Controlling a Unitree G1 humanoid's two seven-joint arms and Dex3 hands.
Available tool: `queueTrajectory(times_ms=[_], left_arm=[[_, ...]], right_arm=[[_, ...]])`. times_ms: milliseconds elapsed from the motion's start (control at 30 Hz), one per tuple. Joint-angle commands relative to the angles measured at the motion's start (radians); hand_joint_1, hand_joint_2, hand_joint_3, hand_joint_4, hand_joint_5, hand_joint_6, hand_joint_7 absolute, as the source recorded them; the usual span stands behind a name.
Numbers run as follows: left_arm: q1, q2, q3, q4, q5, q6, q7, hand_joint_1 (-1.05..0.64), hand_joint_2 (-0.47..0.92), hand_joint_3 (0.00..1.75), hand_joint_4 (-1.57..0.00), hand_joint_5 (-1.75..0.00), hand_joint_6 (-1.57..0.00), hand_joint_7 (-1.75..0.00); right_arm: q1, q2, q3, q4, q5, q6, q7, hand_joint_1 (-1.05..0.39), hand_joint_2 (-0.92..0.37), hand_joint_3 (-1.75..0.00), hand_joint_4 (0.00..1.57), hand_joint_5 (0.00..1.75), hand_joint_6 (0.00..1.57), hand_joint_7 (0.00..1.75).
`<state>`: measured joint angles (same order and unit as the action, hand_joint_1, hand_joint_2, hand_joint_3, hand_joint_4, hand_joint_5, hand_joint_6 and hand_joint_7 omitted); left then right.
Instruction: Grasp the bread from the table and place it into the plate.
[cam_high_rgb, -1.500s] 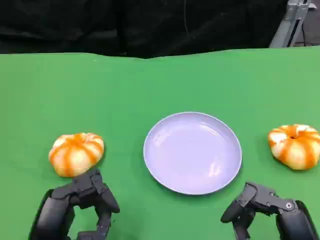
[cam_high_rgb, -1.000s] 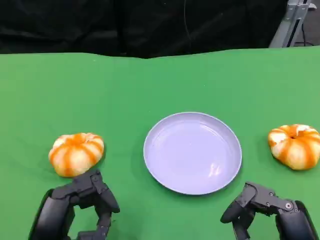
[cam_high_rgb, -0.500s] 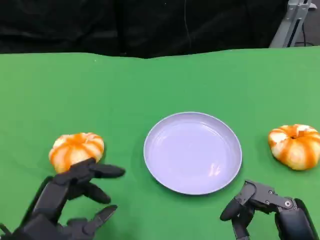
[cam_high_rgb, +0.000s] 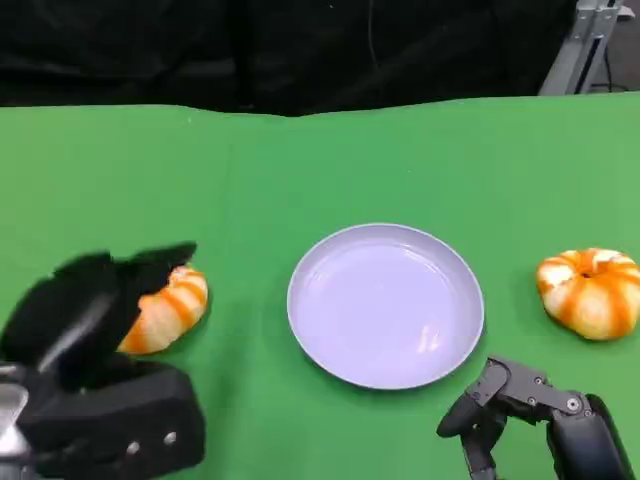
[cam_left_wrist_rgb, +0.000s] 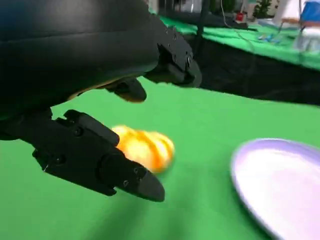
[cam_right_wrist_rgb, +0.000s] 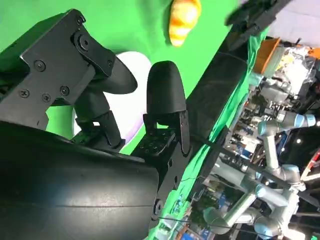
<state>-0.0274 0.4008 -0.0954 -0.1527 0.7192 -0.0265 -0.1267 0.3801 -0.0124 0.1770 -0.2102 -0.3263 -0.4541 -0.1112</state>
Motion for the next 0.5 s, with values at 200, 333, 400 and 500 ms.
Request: queueTrajectory(times_ms=[200, 333, 400, 500], left_arm=[[-0.169, 0.028, -0.098, 0.206, 0.142, 0.077, 0.023, -0.49, 0.86, 0.00, -0.25, -0.39, -0.32, -0.03], [-0.270, 0.015, -0.158, 0.362, 0.172, 0.121, 0.022, -0.49, 0.84, 0.00, -0.28, -0.38, -0.34, -0.03], [-0.307, 0.009, -0.184, 0.425, 0.174, 0.139, 0.026, -0.49, 0.84, 0.00, -0.29, -0.37, -0.35, -0.02], [-0.383, -0.016, -0.228, 0.572, 0.180, 0.169, 0.036, -0.48, 0.83, 0.00, -0.37, -0.26, -0.38, -0.01]], right_arm=[[0.001, -0.008, -0.001, 0.002, -0.002, -0.010, -0.009, -0.03, -0.32, -1.31, 0.86, 1.64, 0.84, 1.29], [0.002, -0.005, 0.000, -0.003, -0.005, -0.006, -0.011, -0.03, -0.32, -1.31, 0.86, 1.62, 0.84, 1.29], [0.003, -0.004, 0.002, -0.007, 0.000, 0.000, -0.007, -0.03, -0.32, -1.31, 0.86, 1.61, 0.84, 1.28], [0.006, -0.001, 0.006, -0.014, 0.001, 0.006, -0.005, -0.03, -0.32, -1.31, 0.85, 1.60, 0.84, 1.28]])
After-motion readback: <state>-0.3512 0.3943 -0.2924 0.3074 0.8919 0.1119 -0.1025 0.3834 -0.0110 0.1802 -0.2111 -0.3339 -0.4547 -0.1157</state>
